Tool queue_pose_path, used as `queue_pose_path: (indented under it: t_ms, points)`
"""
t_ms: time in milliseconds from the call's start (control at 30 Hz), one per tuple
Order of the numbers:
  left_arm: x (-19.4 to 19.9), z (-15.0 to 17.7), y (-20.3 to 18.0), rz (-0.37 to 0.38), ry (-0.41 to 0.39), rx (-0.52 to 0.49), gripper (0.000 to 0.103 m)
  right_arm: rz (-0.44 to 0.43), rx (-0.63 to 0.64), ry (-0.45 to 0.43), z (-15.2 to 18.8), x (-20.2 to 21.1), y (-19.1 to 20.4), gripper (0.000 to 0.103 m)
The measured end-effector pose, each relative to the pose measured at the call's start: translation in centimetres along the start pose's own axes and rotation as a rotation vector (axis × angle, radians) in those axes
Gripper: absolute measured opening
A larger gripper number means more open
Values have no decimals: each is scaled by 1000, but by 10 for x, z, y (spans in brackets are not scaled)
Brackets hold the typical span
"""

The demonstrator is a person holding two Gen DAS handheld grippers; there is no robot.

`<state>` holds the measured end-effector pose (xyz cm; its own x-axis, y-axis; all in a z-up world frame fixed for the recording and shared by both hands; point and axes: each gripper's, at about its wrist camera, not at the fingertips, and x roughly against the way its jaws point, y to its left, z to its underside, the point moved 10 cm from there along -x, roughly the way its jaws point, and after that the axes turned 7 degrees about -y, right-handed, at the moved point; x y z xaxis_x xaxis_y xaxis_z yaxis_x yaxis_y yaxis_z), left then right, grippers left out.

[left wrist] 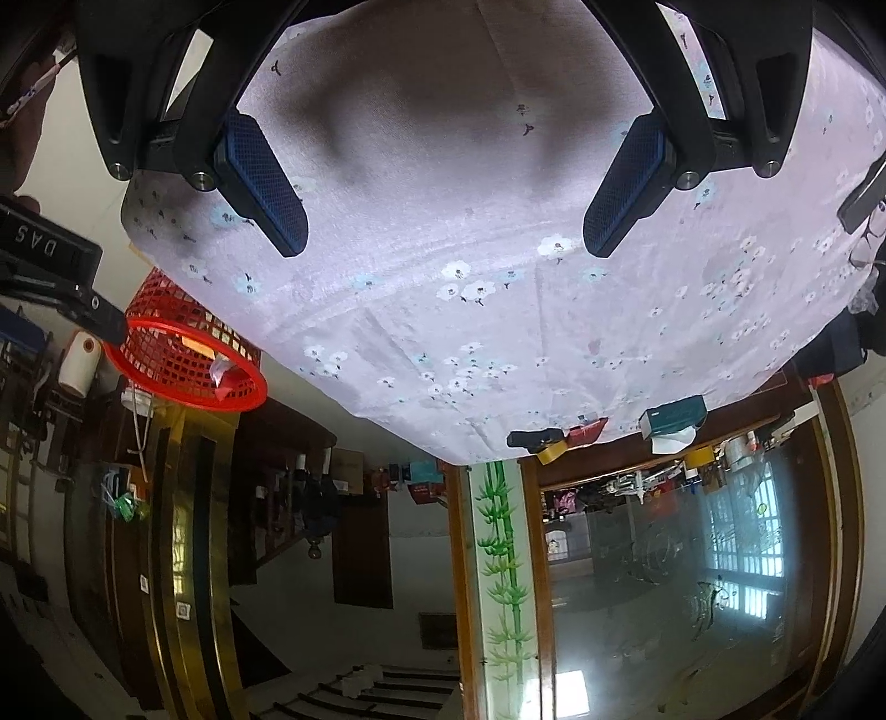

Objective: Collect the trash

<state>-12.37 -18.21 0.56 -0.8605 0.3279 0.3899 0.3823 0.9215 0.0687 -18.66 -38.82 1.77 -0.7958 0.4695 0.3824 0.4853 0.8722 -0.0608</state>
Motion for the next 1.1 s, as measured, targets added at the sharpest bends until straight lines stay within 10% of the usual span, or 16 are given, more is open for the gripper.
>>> queue_pose_path:
  t_ms: [1100]
  points:
    - [3, -5, 11, -30, -5, 13, 99, -29, 17, -28, -11, 3, 17, 103]
